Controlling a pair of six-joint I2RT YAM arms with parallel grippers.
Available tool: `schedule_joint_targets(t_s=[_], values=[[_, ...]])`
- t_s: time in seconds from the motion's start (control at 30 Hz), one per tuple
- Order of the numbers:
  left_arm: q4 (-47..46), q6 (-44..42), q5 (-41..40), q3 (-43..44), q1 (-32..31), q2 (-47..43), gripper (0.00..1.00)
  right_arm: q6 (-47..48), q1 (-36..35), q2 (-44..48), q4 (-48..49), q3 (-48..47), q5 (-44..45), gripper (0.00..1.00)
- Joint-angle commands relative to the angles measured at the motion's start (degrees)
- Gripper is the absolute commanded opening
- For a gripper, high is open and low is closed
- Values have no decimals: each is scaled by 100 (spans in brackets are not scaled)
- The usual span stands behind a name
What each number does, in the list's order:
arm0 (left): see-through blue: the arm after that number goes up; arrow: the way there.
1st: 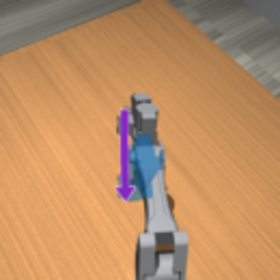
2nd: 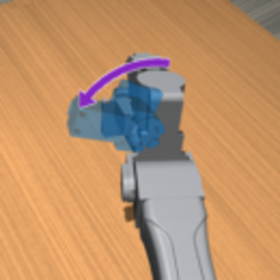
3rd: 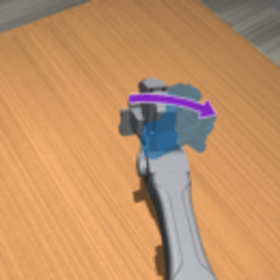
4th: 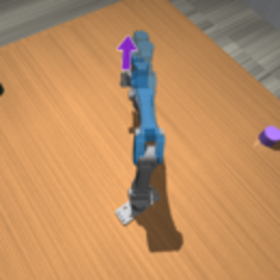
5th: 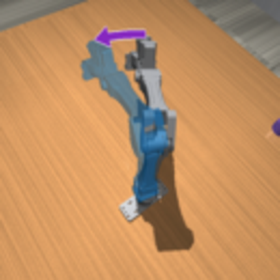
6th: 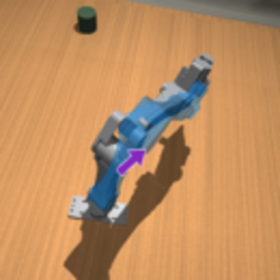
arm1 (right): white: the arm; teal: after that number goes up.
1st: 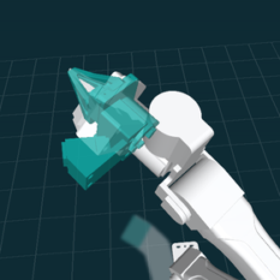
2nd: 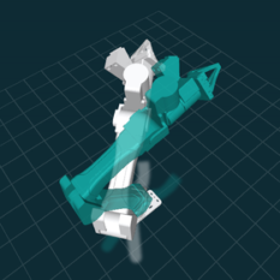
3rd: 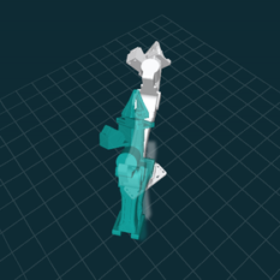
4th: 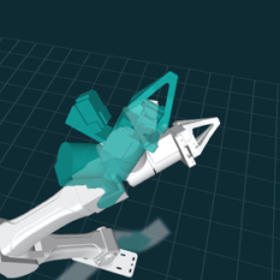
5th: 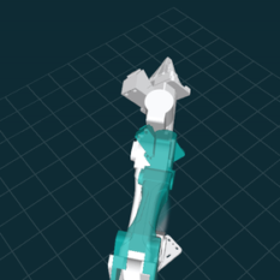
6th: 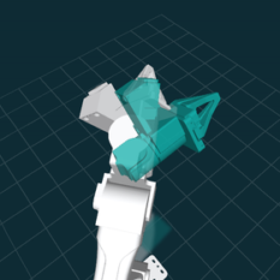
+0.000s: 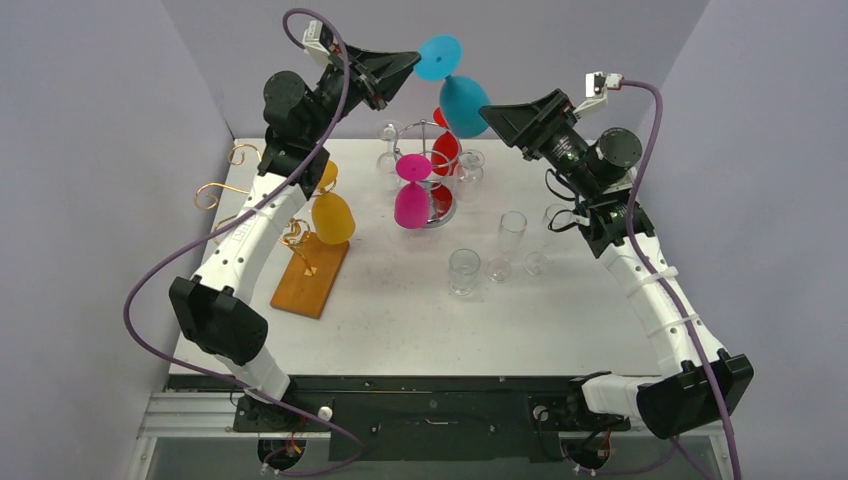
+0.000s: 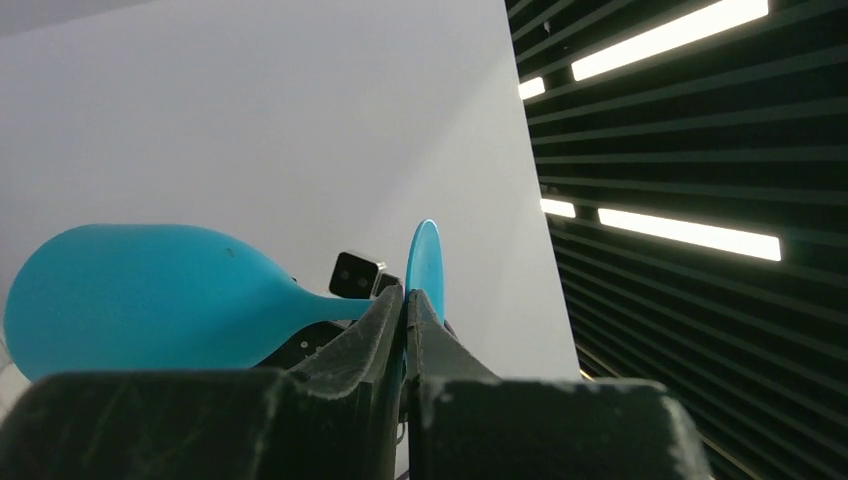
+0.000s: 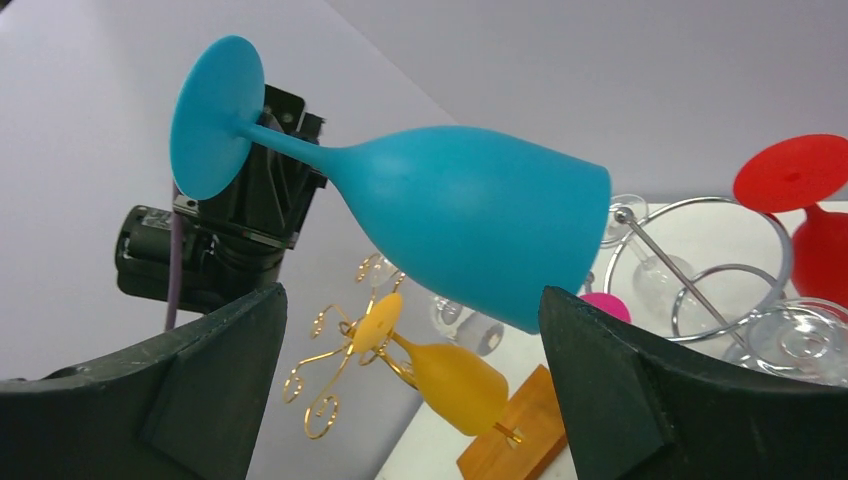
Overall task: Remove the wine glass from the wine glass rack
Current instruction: Place the wine glass at the center of the board.
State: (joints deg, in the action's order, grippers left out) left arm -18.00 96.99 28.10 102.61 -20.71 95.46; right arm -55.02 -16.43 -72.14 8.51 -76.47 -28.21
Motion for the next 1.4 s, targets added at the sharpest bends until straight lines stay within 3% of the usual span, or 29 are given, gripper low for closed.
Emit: schedule_joint_targets(t_s=[0.0,0.43,0.63,0.83,1.0,1.17,1.27,1.37], values=[[-737,398,-183,-14,-154,-345,0,-485,75,45,1157,87,-335,91],[-845,504,-269,-55,-394,-407,0,-415,448,341,1260,583,-407,91],[-1412,989,-240,-188,-527,-302,0,-1198,328,164,2661,724,-919,91],[-1812,1374,-234,-280,-608,-309,0,-2206,324,41,4099,835,-1153,83],[-2000,1527,-203,-313,-710,-322,0,-3188,333,-163,5251,807,-1164,62],[-2117,1518,-173,-462,-724,-388,1,-3456,330,-187,5429,677,-1099,36],[-2091,1426,-108,-501,-728,-435,13,-3286,325,-57,5129,665,-1076,8],[-2035,1261,-48,-565,-724,-511,25,-2937,335,158,4591,662,-995,0]])
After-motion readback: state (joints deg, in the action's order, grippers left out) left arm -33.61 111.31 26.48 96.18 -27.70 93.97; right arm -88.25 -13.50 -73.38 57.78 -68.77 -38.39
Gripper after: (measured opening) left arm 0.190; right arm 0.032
